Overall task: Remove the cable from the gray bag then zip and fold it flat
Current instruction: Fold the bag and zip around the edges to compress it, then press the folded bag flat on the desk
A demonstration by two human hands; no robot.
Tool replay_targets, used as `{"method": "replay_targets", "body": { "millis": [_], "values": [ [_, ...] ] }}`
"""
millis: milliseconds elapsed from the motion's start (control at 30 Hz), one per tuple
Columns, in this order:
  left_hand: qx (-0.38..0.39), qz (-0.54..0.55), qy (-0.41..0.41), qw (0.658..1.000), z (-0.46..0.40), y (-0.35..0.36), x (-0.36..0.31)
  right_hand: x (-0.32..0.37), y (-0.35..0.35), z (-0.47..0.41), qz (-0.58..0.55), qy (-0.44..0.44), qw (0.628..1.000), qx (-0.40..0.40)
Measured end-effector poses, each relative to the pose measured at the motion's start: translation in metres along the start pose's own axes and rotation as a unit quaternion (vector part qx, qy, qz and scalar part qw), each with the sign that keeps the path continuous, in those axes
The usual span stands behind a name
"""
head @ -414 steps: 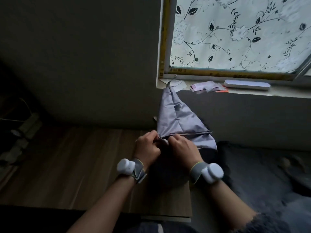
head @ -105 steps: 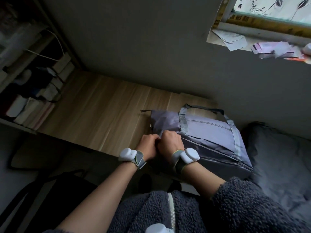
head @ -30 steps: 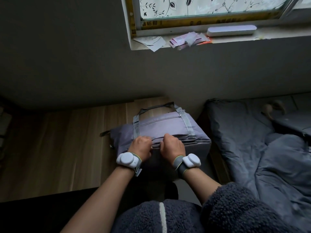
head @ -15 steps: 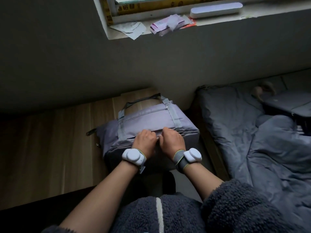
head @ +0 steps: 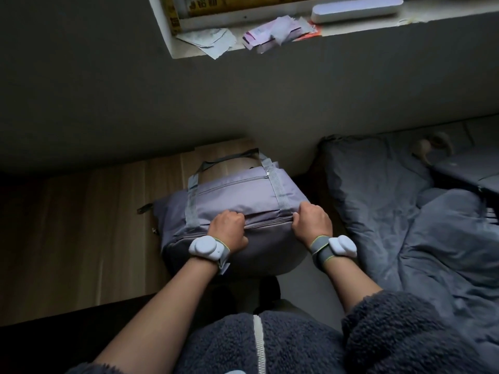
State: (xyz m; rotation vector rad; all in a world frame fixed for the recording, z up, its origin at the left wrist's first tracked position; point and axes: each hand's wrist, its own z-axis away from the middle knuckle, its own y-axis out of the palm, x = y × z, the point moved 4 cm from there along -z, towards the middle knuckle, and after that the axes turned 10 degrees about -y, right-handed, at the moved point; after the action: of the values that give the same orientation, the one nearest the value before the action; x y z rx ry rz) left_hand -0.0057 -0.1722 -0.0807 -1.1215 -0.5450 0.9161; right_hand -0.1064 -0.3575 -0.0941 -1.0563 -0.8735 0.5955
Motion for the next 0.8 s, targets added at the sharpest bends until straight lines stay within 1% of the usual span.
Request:
{"method": "replay_targets", "body": {
  "millis": [100, 167, 200, 267, 333, 367, 433, 467, 500, 600, 667, 733, 800],
  "values": [
    [0.054, 0.051, -0.025, 0.997, -0.001, -0.003, 0.003, -0.011, 0.001, -0.008, 0.001, 0.04, 0.998, 0.055],
    [0.08, 0.116, -0.039, 0.989, -0.002, -0.009, 0.012, -0.017, -0.003, -0.015, -0.009, 0.051, 0.996, 0.073],
    [0.066, 0.158, -0.055, 0.984, -0.007, -0.017, 0.022, -0.02, -0.007, -0.022, -0.019, 0.052, 0.996, 0.076],
    [-0.008, 0.221, -0.113, 0.969, -0.019, -0.038, 0.046, -0.024, -0.019, -0.042, -0.049, 0.063, 0.994, 0.07],
    [-0.06, 0.205, -0.169, 0.962, -0.027, -0.051, 0.062, -0.027, -0.031, -0.058, -0.079, 0.079, 0.993, 0.044],
    [-0.051, 0.171, -0.197, 0.964, -0.033, -0.05, 0.069, -0.022, -0.031, -0.068, -0.083, 0.073, 0.993, 0.045],
    [0.007, 0.117, -0.238, 0.964, -0.039, -0.036, 0.082, -0.006, -0.021, -0.086, -0.086, 0.047, 0.993, 0.068],
    [0.031, 0.098, -0.24, 0.965, -0.047, -0.031, 0.084, 0.004, -0.017, -0.1, -0.091, 0.028, 0.992, 0.077],
    [0.055, 0.079, -0.221, 0.97, -0.046, -0.026, 0.083, 0.011, -0.013, -0.103, -0.103, 0.018, 0.99, 0.091],
    [0.073, 0.029, -0.114, 0.99, -0.085, -0.026, 0.07, 0.026, -0.005, -0.151, -0.106, -0.015, 0.983, 0.147],
    [0.092, 0.01, -0.074, 0.993, -0.111, -0.019, 0.061, 0.027, 0.006, -0.182, -0.109, -0.005, 0.978, 0.177],
    [0.11, 0.016, -0.065, 0.992, -0.123, -0.012, 0.055, 0.021, 0.012, -0.188, -0.142, 0.024, 0.971, 0.193],
    [0.123, 0.05, -0.087, 0.987, -0.136, 0.007, 0.059, 0.015, 0.032, -0.196, -0.193, 0.05, 0.957, 0.212]
  ]
}}
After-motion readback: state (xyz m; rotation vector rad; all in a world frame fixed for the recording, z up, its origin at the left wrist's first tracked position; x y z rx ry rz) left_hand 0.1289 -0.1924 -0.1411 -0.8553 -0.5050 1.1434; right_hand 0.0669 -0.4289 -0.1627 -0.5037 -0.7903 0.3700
